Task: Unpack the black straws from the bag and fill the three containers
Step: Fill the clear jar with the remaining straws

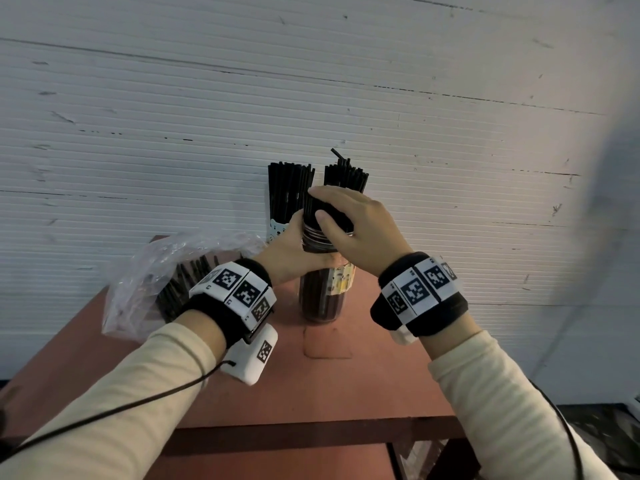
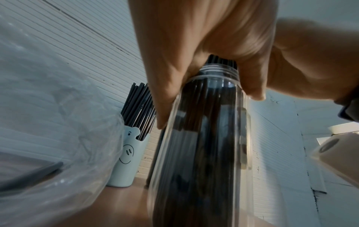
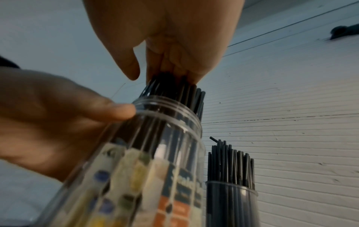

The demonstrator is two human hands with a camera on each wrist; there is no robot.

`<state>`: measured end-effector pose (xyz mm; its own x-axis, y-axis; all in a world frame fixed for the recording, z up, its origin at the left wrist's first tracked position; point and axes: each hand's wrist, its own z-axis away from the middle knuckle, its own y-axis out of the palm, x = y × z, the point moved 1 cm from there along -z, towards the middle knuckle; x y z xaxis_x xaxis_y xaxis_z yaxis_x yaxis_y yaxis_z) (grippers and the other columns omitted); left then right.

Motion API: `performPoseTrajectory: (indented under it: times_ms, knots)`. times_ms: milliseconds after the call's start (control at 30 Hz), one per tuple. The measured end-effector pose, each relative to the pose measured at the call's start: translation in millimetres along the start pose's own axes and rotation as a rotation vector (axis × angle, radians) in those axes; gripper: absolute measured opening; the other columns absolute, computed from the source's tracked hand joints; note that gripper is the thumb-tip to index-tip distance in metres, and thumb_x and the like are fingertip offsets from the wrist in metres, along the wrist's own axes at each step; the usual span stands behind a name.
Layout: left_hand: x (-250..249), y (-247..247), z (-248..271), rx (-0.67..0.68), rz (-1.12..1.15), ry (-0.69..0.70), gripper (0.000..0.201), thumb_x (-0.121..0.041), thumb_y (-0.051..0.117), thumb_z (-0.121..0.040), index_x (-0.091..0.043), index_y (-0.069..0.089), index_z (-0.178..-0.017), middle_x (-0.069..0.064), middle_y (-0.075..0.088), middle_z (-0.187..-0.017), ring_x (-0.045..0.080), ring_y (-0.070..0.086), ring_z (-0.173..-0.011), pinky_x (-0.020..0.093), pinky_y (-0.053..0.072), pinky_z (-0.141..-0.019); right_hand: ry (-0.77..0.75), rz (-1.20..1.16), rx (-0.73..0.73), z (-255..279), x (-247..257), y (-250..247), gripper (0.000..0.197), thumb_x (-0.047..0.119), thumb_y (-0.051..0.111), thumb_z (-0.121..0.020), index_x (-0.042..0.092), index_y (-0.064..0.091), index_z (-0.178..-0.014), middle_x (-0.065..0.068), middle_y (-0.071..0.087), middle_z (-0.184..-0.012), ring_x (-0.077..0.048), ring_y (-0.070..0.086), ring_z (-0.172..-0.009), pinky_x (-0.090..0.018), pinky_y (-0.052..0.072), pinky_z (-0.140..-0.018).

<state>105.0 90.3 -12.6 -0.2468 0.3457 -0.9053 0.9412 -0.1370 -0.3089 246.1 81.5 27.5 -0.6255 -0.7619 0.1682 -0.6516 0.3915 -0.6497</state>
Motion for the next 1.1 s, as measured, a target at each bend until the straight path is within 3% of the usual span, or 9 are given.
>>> performPoseTrajectory:
  times_ms: [100,200,367,467,600,733,867,1000,1100]
  knots:
    - [1,-6,2,0.065,-0.004,-0.024,0.098,-0.029,0.086,-0.069,-0.023,0.026,-0.146,-0.007,0.056,-0.133,0.005,0.055,-0.122,0.037,0.042,-0.108,0.003,-0.067,-0.008,-4,3,-5,0.037,0.020,0.054,-0.096,0.014,0.058,-0.132,0.000,0.058,-0.135,-0.010,0.047,-0.131,-0.023,0.035,-0.111]
    - [0,-17,12,0.067,-0.080,-0.080,0.119,-0.040,0.085,-0.068,-0.027,0.005,-0.155,-0.017,0.021,-0.154,0.000,0.026,-0.139,0.029,0.026,-0.115,-0.003,-0.112,-0.140,-7,11,-8,0.035,0.013,0.055,-0.093,0.012,0.060,-0.128,-0.001,0.058,-0.134,-0.011,0.046,-0.132,-0.019,0.033,-0.110]
    - [-7,-53,43,-0.286,-0.251,0.040,0.058,-0.014,0.066,-0.086,-0.030,0.046,-0.137,-0.013,0.054,-0.132,0.007,0.049,-0.123,0.023,0.038,-0.103,-0.001,-0.279,-0.269,-11,44,3,0.018,0.001,0.053,-0.087,0.007,0.068,-0.095,-0.001,0.064,-0.096,-0.009,0.059,-0.088,-0.019,0.048,-0.078]
    - [-6,-84,64,-0.476,-0.292,0.090,0.034,-0.008,0.059,-0.087,-0.031,0.064,-0.111,-0.015,0.064,-0.115,0.007,0.058,-0.109,0.009,0.040,-0.083,0.106,-0.371,-0.058,-13,61,28,0.021,0.000,0.051,-0.083,0.011,0.069,-0.081,-0.002,0.068,-0.082,-0.015,0.061,-0.075,-0.030,0.050,-0.071]
    - [-1,-123,89,-0.570,-0.467,0.037,0.026,-0.014,0.058,-0.088,-0.033,0.065,-0.104,-0.011,0.061,-0.118,0.009,0.053,-0.108,0.026,0.040,-0.085,0.245,-0.235,0.508,-16,70,80,0.025,0.016,0.051,-0.092,0.017,0.071,-0.108,0.000,0.071,-0.107,-0.016,0.063,-0.098,-0.031,0.050,-0.091]
    - [10,-154,106,-0.373,-0.580,-0.155,0.033,-0.008,0.063,-0.086,-0.029,0.064,-0.111,-0.001,0.056,-0.132,0.015,0.049,-0.122,0.022,0.032,-0.091,0.238,-0.072,0.850,-26,79,120,0.034,0.025,0.044,-0.099,0.009,0.064,-0.123,-0.008,0.064,-0.122,-0.023,0.057,-0.113,-0.030,0.043,-0.095]
    - [21,-164,116,-0.110,-0.540,-0.275,0.047,0.003,0.064,-0.085,-0.026,0.060,-0.122,-0.002,0.049,-0.140,0.018,0.047,-0.127,0.015,0.036,-0.078,0.255,0.129,1.013,-35,84,149,0.040,0.032,0.041,-0.101,0.010,0.059,-0.129,-0.009,0.060,-0.131,-0.025,0.054,-0.119,-0.030,0.040,-0.096]
    - [34,-169,120,-0.109,-0.528,-0.253,0.069,0.016,0.053,-0.079,-0.048,0.059,-0.105,-0.003,0.048,-0.144,0.027,0.059,-0.097,0.044,0.050,-0.077,0.320,0.165,0.996,-40,77,165,0.041,0.036,0.052,-0.097,0.013,0.056,-0.130,-0.007,0.061,-0.129,-0.025,0.056,-0.118,-0.029,0.041,-0.092]
    - [37,-171,118,-0.149,-0.534,-0.243,0.069,0.017,0.051,-0.079,-0.043,0.060,-0.111,-0.005,0.051,-0.139,0.032,0.064,-0.072,0.040,0.052,-0.063,0.389,0.187,0.986,-39,70,172,0.047,0.041,0.057,-0.093,0.013,0.052,-0.131,-0.007,0.061,-0.128,-0.026,0.056,-0.117,-0.032,0.041,-0.096]
